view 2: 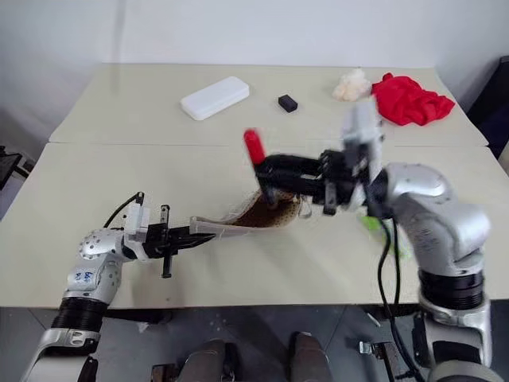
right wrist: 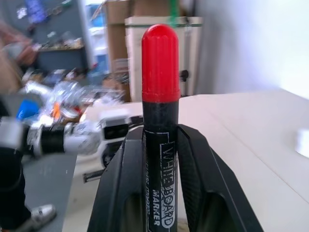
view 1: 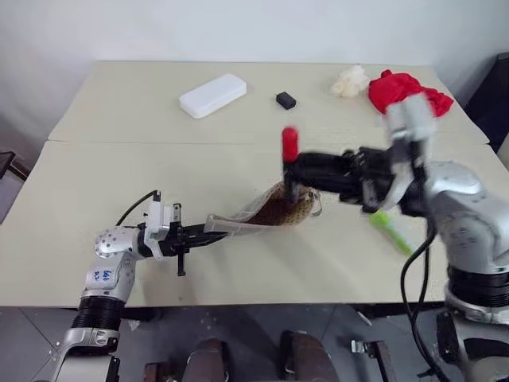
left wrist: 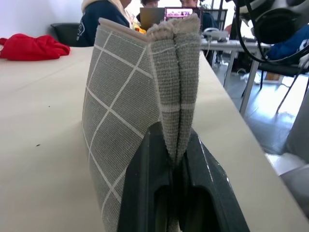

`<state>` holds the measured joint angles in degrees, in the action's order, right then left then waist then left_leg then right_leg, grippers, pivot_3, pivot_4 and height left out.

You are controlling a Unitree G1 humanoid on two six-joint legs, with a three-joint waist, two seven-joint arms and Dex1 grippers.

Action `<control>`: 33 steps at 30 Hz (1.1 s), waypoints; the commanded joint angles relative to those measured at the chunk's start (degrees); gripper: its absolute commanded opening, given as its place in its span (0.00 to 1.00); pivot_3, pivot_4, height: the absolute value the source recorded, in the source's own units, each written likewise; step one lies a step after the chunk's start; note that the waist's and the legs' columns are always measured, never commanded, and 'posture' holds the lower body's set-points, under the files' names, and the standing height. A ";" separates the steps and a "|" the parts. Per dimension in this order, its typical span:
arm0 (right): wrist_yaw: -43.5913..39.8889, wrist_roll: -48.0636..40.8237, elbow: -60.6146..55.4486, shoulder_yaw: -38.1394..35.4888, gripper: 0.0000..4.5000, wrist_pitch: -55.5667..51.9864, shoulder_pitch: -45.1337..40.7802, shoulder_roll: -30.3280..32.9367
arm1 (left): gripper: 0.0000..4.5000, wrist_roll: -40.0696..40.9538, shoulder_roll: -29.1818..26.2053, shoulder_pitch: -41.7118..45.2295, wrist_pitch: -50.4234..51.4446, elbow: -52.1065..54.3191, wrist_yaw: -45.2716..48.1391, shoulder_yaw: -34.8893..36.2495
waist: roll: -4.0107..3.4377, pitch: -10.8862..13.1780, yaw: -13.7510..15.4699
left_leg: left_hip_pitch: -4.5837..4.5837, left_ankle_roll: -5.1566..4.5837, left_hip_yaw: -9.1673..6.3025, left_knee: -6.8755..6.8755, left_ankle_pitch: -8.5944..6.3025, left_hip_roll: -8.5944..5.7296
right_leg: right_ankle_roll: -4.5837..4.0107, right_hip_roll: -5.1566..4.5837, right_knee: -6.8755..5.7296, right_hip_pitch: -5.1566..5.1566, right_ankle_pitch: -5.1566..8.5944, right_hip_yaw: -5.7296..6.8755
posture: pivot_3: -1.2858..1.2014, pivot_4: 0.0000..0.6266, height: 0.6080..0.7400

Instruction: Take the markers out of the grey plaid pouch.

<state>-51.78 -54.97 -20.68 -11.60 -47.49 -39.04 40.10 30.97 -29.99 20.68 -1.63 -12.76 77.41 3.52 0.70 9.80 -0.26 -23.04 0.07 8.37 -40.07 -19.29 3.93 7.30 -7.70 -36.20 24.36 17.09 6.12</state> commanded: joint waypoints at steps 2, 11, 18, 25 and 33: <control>-4.25 3.41 3.41 1.92 0.12 -12.23 8.18 18.77 | 0.00 7.94 -3.40 0.74 14.00 6.70 -0.67 2.47 | 0.03 -0.01 0.99 | -0.03 -0.03 -0.01 0.03 -0.02 -0.01 | 0.00 -0.02 0.05 0.00 0.00 0.00 | 0.52 0.24 1.00; 10.89 17.13 8.95 6.78 0.12 -15.70 21.08 21.26 | 0.00 17.07 -6.33 4.76 35.60 8.79 -5.78 5.56 | 0.01 -0.01 0.22 | -0.03 -0.09 0.09 0.04 -0.06 -0.01 | 0.02 0.01 0.12 0.02 -0.01 -0.06 | 0.52 0.24 1.00; 11.78 22.77 9.75 6.86 0.47 -10.30 21.20 19.37 | 0.00 14.93 -5.20 11.43 48.23 3.16 -17.05 4.35 | 0.02 -0.01 0.51 | -0.04 -0.07 0.08 0.01 -0.05 -0.03 | 0.03 0.02 0.14 0.01 -0.02 -0.06 | 0.52 0.24 1.00; -1.02 20.32 4.06 -1.53 1.00 10.95 23.41 16.33 | 0.18 13.28 -8.77 12.09 56.34 -1.68 -25.96 8.11 | 0.06 0.02 0.11 | -0.04 -0.05 0.09 0.09 -0.04 -0.03 | 0.05 0.07 0.19 0.04 -0.02 -0.06 | 0.52 0.24 1.00; -7.42 16.41 1.72 -4.84 1.00 22.21 25.40 7.46 | 0.73 1.89 -16.76 5.31 41.94 -5.31 -26.94 10.16 | 0.08 0.02 0.24 | -0.02 -0.01 0.08 0.08 -0.02 -0.02 | 0.05 0.09 0.18 0.02 -0.02 -0.06 | 0.52 0.24 1.00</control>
<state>-57.45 -37.30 -17.22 -14.60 -28.57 -13.84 48.06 35.02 -44.73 26.59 44.75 -17.96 48.38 12.13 0.78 9.82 -0.01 -23.07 0.06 8.46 -39.98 -19.30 3.91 7.35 -7.60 -36.01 24.38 17.06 6.07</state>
